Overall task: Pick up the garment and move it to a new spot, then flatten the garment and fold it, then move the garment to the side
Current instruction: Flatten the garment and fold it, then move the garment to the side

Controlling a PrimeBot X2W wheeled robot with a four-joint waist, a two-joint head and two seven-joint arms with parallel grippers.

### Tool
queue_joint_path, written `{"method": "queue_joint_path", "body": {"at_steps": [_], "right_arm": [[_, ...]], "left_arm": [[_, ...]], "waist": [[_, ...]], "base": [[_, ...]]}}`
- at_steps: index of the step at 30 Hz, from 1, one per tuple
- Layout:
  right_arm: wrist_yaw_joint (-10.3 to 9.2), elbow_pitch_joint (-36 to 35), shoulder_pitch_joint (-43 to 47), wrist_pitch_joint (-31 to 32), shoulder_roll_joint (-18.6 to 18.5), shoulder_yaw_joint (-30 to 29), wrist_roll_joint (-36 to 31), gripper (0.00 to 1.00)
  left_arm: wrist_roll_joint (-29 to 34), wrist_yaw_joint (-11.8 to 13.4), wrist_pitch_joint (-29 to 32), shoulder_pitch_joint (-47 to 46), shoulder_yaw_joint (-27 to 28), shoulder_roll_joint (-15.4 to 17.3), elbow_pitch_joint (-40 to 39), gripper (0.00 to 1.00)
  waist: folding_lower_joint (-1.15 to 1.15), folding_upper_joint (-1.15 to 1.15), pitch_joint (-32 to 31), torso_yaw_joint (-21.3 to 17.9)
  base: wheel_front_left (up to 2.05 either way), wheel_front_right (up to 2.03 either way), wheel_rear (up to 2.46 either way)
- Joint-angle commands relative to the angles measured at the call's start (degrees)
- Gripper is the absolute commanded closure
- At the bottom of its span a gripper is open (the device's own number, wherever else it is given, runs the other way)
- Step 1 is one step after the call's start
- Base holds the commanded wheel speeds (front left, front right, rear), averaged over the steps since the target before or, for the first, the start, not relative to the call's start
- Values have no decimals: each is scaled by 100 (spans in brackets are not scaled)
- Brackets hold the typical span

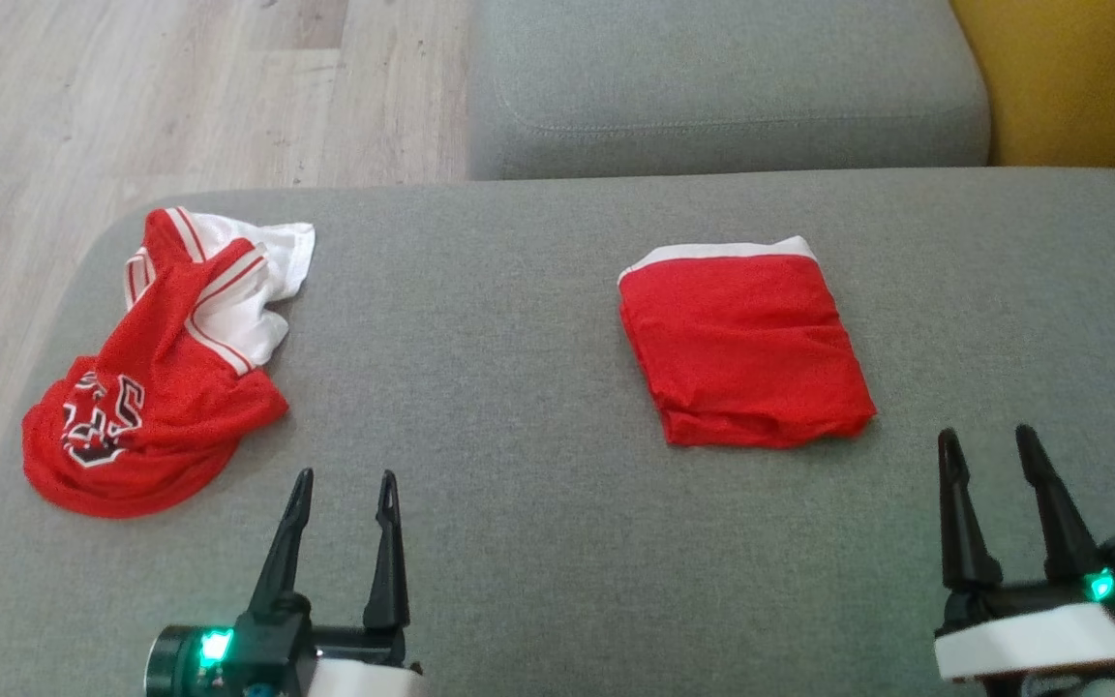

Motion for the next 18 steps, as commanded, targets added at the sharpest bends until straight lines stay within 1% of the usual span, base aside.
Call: {"method": "queue_joint_path", "body": {"at_steps": [1, 4, 18], "right_arm": [[-4, -166, -120, -61, -42, 85, -81, 0], [-4, -105, -54, -61, 1, 50, -110, 0], [-4, 35, 12, -62, -14, 131, -165, 0]], "left_arm": [[60, -30, -29, -135, 264, -32, -182, 0], [104, -68, -29, -86, 335, -68, -176, 0], [224, -228, -29, -50, 551, -189, -186, 0]], "waist": [[1, 0, -26, 10], [1, 0, -62, 22], [1, 0, -66, 59]], "base": [[0, 0, 0], [0, 0, 0], [0, 0, 0]]}}
